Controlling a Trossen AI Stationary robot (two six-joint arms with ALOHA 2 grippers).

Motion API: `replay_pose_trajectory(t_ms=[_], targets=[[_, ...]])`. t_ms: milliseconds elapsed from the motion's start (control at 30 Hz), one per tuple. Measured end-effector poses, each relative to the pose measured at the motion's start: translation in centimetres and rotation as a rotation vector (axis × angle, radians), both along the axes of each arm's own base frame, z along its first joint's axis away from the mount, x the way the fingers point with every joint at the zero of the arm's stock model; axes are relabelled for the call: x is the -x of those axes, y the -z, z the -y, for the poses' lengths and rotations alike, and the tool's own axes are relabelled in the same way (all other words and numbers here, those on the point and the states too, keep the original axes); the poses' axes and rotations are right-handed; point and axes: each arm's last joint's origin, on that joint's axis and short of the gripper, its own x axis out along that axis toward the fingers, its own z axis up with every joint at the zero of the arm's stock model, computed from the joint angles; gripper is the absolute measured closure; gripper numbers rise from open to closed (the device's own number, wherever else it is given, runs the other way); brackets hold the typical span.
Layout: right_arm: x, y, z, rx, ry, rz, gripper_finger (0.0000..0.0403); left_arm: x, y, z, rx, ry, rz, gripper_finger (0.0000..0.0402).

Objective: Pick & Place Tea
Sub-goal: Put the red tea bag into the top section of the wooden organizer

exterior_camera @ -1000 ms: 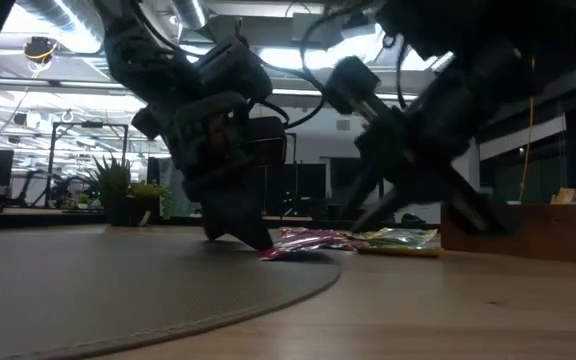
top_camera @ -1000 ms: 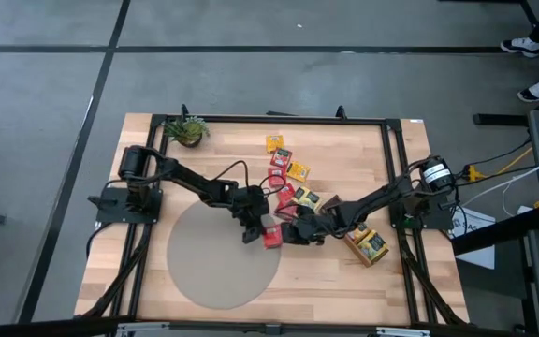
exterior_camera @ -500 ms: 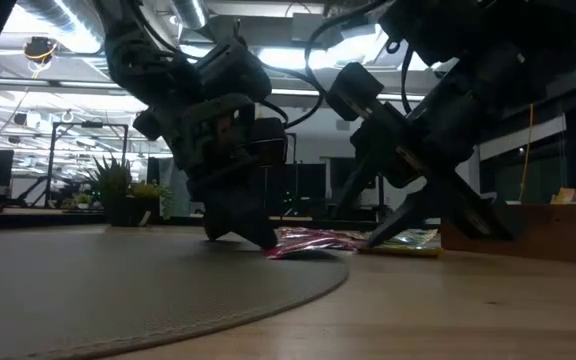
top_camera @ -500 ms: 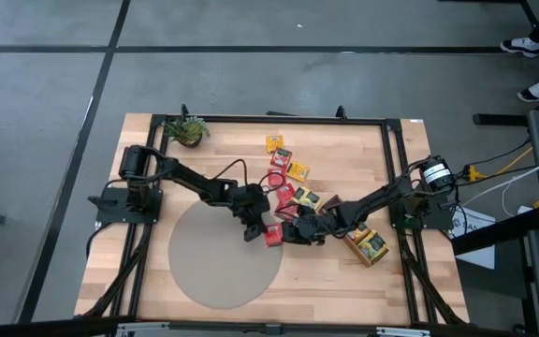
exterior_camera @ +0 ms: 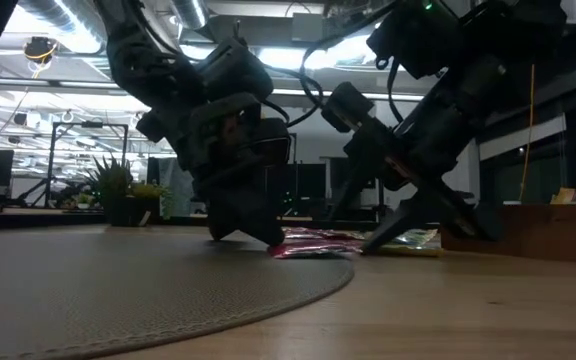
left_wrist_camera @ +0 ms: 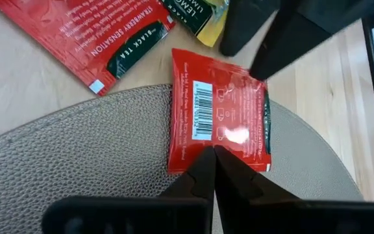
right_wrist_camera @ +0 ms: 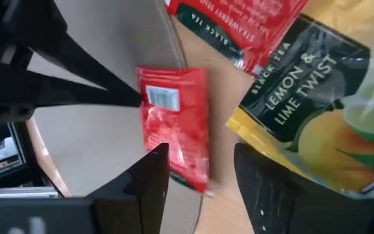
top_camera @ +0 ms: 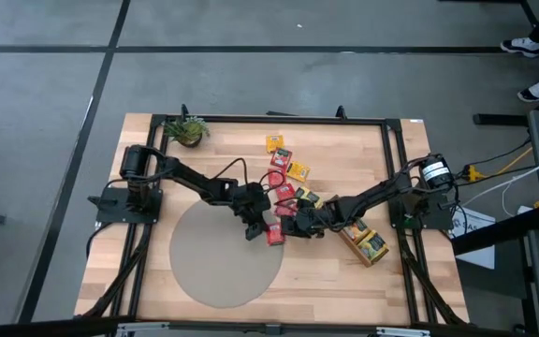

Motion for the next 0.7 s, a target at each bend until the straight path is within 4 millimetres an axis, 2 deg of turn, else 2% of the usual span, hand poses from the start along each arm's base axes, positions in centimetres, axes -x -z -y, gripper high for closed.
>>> replay_pose_trajectory(t_ms=[300, 533, 700], targets=[[-0.1, 0.0, 0.0, -0.021, -0.018, 0.0, 0.0229, 0.2, 0.2, -0.1, -0.014, -0.046, -0.042, 0.04], [-1.2, 1.1, -0.1, -0.058, -0.025, 0.081, 0.0229, 0.1, 0.1, -0.2, -0.012, -0.086, -0.038, 0.04], [-1.3, 1.3, -0.1, -0.04, -0.008, 0.086, 0.0239, 0.1, 0.1, -0.2, -0.011, -0.085, -0.039, 0.0398]])
